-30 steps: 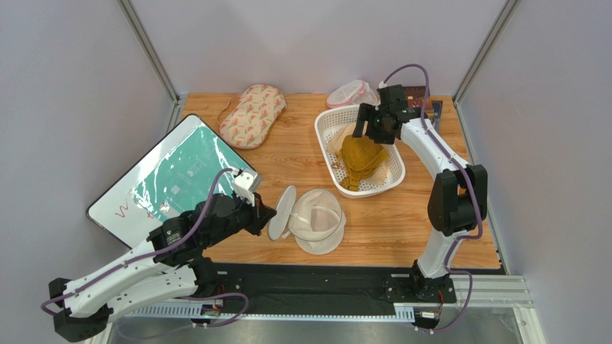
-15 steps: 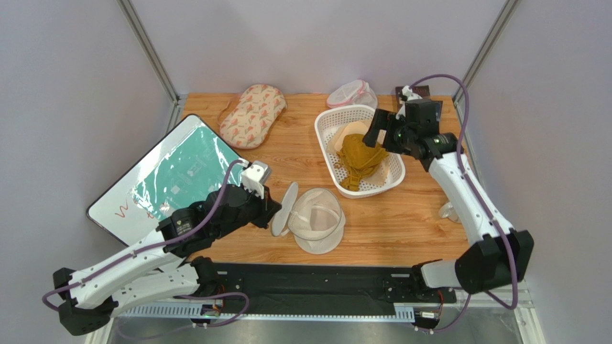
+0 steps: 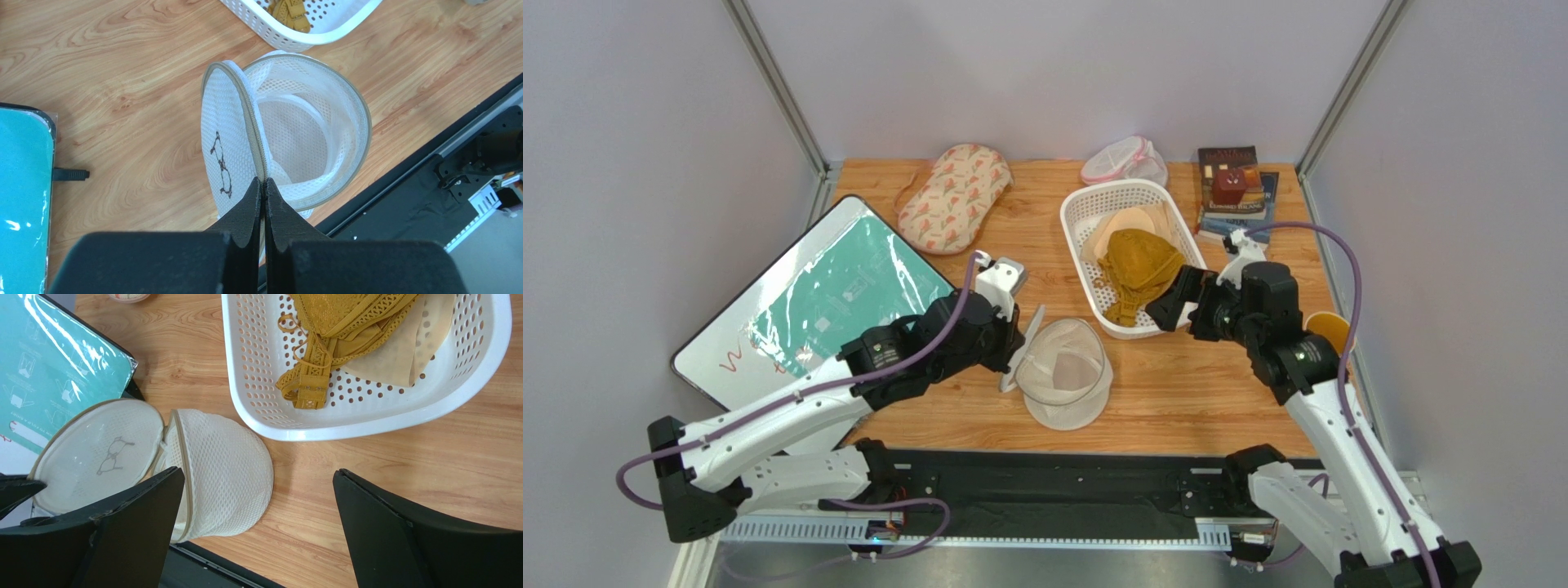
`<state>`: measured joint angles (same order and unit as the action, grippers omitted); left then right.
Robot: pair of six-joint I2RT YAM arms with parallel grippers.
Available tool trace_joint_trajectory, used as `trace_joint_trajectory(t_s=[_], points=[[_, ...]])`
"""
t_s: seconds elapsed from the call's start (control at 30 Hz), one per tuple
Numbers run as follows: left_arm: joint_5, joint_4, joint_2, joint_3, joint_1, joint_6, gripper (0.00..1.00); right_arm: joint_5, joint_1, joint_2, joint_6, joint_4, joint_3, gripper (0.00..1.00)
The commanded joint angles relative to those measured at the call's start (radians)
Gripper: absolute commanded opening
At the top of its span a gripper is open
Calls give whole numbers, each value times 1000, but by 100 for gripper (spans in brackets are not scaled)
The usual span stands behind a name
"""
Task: Unzip the laundry bag and remove the bra
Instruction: Close the laundry bag at the center of the board.
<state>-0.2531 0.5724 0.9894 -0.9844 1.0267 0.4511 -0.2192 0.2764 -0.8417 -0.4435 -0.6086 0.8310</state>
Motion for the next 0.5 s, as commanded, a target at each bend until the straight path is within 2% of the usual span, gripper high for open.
trace_joint_trajectory(t_s=[0.0,0.2,0.47], points=[[-23,9,57,-71,1,-29,0,-32,3,93,-24,10,-50,100],[-54,23,189,-164,27,-46,0,-35,3,144,-21,-28,-99,100],[-143,93,431,-303,118,-43,0,-20,4,174,-21,-54,-109,100]])
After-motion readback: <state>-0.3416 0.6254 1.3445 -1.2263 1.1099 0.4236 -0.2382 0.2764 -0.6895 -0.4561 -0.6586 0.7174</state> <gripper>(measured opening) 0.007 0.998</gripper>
